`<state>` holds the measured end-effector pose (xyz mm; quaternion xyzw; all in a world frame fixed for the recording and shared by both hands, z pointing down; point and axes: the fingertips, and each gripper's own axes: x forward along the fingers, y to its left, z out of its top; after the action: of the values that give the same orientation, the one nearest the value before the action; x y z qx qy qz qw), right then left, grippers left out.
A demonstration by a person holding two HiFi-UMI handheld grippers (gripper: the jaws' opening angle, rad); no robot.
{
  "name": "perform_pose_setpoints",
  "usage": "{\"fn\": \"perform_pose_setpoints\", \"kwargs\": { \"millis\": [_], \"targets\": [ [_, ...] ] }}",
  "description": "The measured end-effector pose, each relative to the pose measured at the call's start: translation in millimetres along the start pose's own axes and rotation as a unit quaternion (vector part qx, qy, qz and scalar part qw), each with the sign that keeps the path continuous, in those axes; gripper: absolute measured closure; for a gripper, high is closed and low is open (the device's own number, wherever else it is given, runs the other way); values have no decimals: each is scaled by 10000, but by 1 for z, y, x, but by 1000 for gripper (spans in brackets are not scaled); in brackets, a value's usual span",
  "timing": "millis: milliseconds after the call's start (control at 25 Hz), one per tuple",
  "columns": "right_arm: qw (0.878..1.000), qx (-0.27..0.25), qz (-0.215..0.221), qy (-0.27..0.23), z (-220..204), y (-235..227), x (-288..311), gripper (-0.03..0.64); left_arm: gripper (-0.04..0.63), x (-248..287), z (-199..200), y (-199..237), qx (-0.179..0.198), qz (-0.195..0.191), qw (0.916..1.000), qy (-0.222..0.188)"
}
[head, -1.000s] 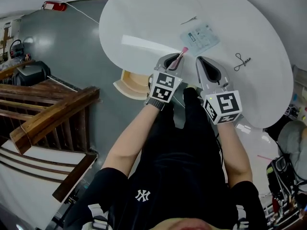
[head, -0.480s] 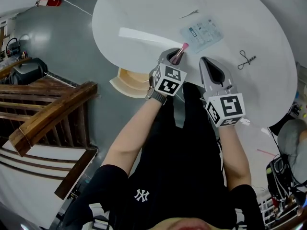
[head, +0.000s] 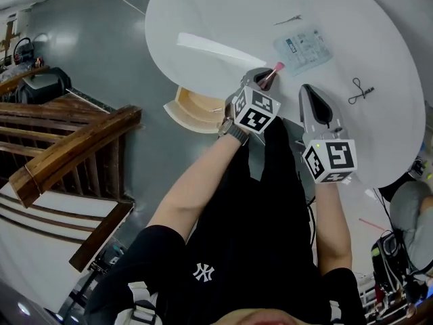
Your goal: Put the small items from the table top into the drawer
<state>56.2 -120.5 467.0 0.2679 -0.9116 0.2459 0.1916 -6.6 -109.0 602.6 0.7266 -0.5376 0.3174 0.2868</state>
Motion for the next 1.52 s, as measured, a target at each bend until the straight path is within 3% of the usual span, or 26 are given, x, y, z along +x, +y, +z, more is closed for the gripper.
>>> {"fn": "perform_pose_setpoints", "kwargs": {
  "millis": [400,760,1520],
  "targets": [
    [9999,-34,162,-45,3,40,10,595,549,-48,-9,4,-97,-38,9997,-222],
    [9993,-122,346,-81,-5,95,23,595,549,-97,-42,23,-254,71,9991,-325],
    [9988,-216,393,-172,-39,190,33,595,549,-164,-149,47,123,-70,9999,-83]
  ]
}}
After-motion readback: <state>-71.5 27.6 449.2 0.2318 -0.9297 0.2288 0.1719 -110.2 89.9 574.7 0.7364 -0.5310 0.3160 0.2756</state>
